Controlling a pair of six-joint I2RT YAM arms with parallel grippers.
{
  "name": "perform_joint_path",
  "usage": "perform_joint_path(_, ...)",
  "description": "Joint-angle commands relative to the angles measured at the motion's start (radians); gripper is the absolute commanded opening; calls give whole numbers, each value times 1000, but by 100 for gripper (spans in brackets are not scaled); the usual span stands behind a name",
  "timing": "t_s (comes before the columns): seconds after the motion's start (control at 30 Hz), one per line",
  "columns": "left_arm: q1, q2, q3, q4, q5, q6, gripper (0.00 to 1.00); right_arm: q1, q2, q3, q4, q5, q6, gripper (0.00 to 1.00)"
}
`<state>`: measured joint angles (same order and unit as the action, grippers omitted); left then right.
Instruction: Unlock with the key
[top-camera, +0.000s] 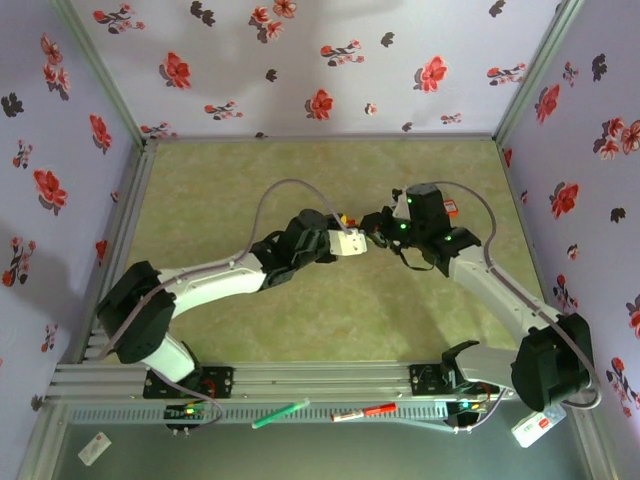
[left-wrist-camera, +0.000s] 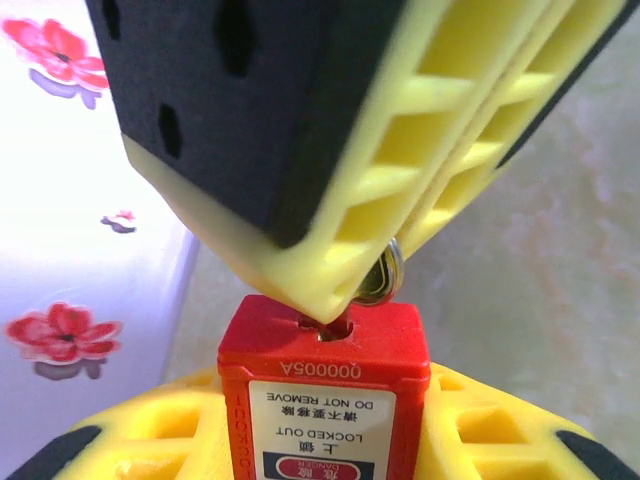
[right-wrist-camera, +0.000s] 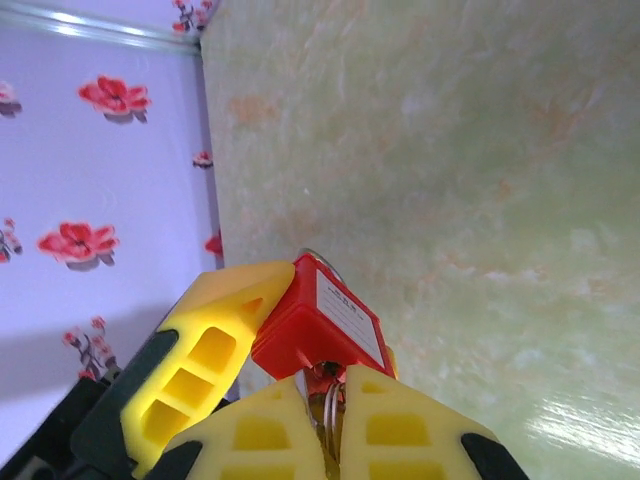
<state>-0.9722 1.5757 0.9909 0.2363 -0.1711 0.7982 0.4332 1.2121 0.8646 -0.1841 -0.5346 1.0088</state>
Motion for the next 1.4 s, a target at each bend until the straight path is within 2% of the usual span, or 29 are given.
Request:
perform_joint_path(0.0, -36, 40, -4, 283, -90, 98, 0, 12, -9, -43, 168, -82, 307, 0)
perform_joint_path(0.13, -32, 47, -8, 281, -85, 84, 0, 2, -29, -62, 184, -78, 367, 0)
perform_joint_path(0.2, -14, 25, 3, 211, -37, 31, 0, -8, -41, -53, 150, -78, 350, 0)
perform_joint_path(0.27, 17, -11, 10, 127, 56, -59, 0, -21, -60, -25, 42, -59, 279, 16)
perform_joint_path(0.4, 65, -64, 55, -128, 274, -137, 0, -81, -107, 22, -160, -42, 112, 44)
perform_joint_path(0.57, 126, -102, 91, -311, 424, -206, 0, -176, -144, 102, -356, -38, -125, 63)
perform_joint_path(0.73, 183, -111, 175, -523, 575, -227, 0, -189, -149, 165, -440, -8, -530, 65)
perform_joint_path(0.87, 189, -101, 270, -697, 641, -188, 0, -146, -226, 113, -346, -16, -845, 65)
perform_joint_path(0.93, 197, -76, 344, -812, 686, -178, 0, -85, -322, 40, -257, -1, -1041, 72)
perform_joint_path(1.0, 199, -49, 413, -912, 721, -160, 0, -50, -393, -9, -206, 6, -1188, 75)
perform_joint_path(1.1, 199, -13, 490, -1024, 756, -132, 0, -44, -450, -53, -126, 4, -1297, 75)
perform_joint_path(1.2, 199, 0, 511, -1056, 766, -117, 0, -41, -474, -78, -62, -71, -1385, 75)
perform_joint_path(1.37, 199, 17, 550, -1106, 790, -97, 0, -27, -461, -65, -36, -86, -1492, 72)
